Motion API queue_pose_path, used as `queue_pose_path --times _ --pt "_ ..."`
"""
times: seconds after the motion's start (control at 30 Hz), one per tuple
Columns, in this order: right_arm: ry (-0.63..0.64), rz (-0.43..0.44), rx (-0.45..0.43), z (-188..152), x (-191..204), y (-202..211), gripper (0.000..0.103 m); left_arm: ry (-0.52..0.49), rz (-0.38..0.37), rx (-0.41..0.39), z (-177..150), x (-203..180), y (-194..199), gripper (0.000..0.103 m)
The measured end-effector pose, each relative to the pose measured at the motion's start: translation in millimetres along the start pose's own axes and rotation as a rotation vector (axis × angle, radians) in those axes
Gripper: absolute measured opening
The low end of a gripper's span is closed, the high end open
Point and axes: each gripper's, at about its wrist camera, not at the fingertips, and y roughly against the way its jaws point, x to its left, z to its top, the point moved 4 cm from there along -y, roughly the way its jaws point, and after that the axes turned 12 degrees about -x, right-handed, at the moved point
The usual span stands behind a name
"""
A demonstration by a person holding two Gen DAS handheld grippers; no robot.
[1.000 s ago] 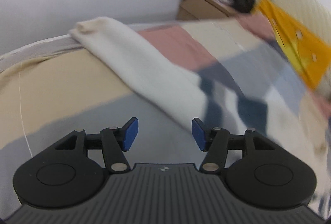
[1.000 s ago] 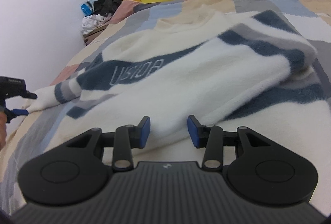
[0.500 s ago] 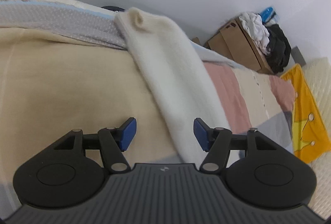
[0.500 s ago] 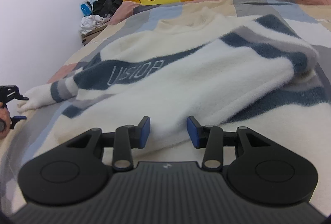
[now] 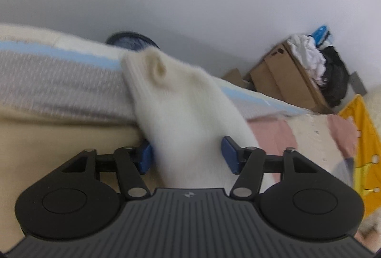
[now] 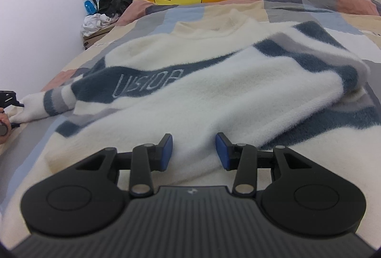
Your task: Fold large clothes
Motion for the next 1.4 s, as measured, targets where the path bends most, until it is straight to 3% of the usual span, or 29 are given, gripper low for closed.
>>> queue_pose_path --times 0.03,0.1,0.17,0.37,0.6,0.8,1.1,1.4 --pt "0.001 -0.002 0.001 0 1 -1 0.044 -0.024 0.026 -0.009 1 -3 -3 0.049" --pt "0.007 -0.005 0.004 0 2 -2 0.044 -0.067 0.043 -0.013 5 -8 -9 0.022" --pt "0.017 -0.008 0.008 -1 3 -4 0.044 -0.094 0.029 -0.021 9 -14 -10 0.016" --pt "-0.002 -0.009 0.009 1 3 -4 0.044 -0.260 -0.035 -0.136 29 -62 27 0.014" --pt "-0.073 0.009 -0.006 11 -8 5 0.043 -0.410 -0.209 -0.248 47 -149 115 0.014" --pt "-0.096 -0.003 -0.052 23 -20 21 0.043 -0.467 -0.381 -0.297 32 -230 205 0.014" --pt "-0.192 -0.024 -0.128 44 -47 55 0.044 -0.594 -0.671 -0.275 -55 -321 342 0.013" --pt "-0.278 -0.060 -0.190 56 -81 81 0.044 -0.771 -0.926 -0.159 -221 -370 442 0.013"
